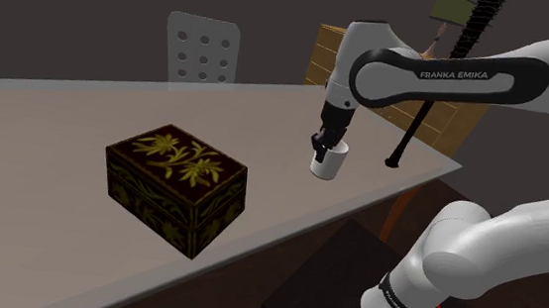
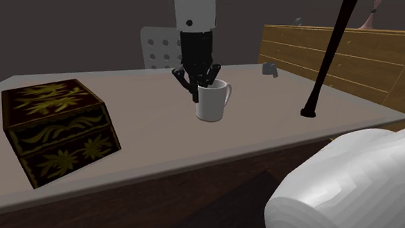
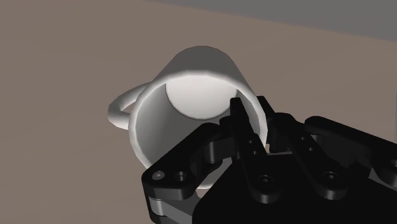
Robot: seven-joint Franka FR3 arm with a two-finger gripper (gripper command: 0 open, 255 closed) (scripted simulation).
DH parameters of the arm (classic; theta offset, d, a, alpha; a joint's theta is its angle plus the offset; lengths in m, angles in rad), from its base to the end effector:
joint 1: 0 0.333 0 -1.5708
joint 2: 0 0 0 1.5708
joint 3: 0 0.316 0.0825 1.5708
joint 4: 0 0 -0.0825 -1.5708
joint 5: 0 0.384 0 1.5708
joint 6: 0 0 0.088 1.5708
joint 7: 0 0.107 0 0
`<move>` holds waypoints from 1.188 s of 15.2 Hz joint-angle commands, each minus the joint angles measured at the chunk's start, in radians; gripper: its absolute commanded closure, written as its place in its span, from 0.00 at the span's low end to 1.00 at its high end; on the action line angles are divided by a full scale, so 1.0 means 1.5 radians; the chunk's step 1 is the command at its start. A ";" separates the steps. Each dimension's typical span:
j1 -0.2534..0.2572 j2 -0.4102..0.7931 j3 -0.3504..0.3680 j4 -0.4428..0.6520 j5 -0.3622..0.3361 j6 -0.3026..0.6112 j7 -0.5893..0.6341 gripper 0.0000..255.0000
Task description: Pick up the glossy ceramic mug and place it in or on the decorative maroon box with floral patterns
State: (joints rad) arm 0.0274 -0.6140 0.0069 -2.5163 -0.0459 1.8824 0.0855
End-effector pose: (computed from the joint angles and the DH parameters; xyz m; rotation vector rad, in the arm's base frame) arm 0.3611 0.0091 0.4832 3.0923 -0.0587 -0.0264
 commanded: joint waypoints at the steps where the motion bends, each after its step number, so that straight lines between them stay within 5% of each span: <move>1: 0.000 -0.002 0.000 0.017 0.000 -0.019 -0.001 1.00; 18: 0.000 0.002 0.001 0.173 0.002 -0.171 -0.008 1.00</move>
State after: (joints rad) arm 0.0260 -0.6132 0.0060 -2.2752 -0.0444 1.6421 0.0724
